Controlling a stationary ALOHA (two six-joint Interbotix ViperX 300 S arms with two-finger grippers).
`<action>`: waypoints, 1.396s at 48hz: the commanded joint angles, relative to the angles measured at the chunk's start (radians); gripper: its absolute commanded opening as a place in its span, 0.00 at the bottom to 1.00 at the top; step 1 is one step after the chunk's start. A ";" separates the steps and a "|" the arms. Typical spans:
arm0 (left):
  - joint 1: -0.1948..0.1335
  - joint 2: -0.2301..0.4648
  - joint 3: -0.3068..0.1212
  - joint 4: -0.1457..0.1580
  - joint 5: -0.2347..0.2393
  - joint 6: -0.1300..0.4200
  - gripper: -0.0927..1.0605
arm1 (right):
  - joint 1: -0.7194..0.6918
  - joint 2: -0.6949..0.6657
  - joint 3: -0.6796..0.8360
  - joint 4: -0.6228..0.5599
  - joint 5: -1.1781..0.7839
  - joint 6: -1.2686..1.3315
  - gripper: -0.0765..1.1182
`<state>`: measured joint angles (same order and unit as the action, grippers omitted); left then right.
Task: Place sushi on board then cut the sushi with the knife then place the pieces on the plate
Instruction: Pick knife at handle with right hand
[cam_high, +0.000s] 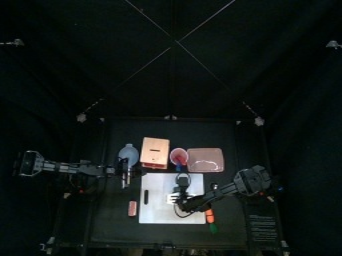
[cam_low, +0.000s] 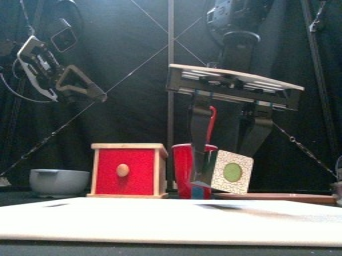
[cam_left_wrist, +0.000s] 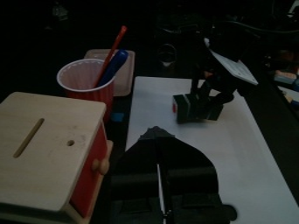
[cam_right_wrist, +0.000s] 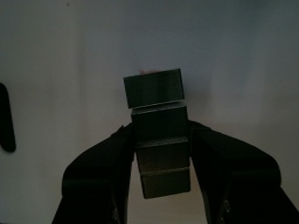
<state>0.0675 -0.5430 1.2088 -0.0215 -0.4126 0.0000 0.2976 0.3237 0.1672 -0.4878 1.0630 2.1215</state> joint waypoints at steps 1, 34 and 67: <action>-0.002 0.000 -0.006 -0.002 -0.005 0.000 0.06 | -0.011 -0.018 -0.051 0.000 0.020 -0.006 0.57; 0.005 -0.002 0.008 0.000 -0.005 0.003 0.06 | -0.015 0.044 -0.064 0.000 -0.051 -0.006 0.74; 0.005 -0.015 0.008 -0.002 0.009 0.002 0.06 | 0.006 -0.040 -0.069 -0.038 0.034 -0.071 0.85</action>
<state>0.0706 -0.5522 1.2287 -0.0215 -0.4050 0.0031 0.2945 0.3620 0.1273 -0.5139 1.0861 2.0770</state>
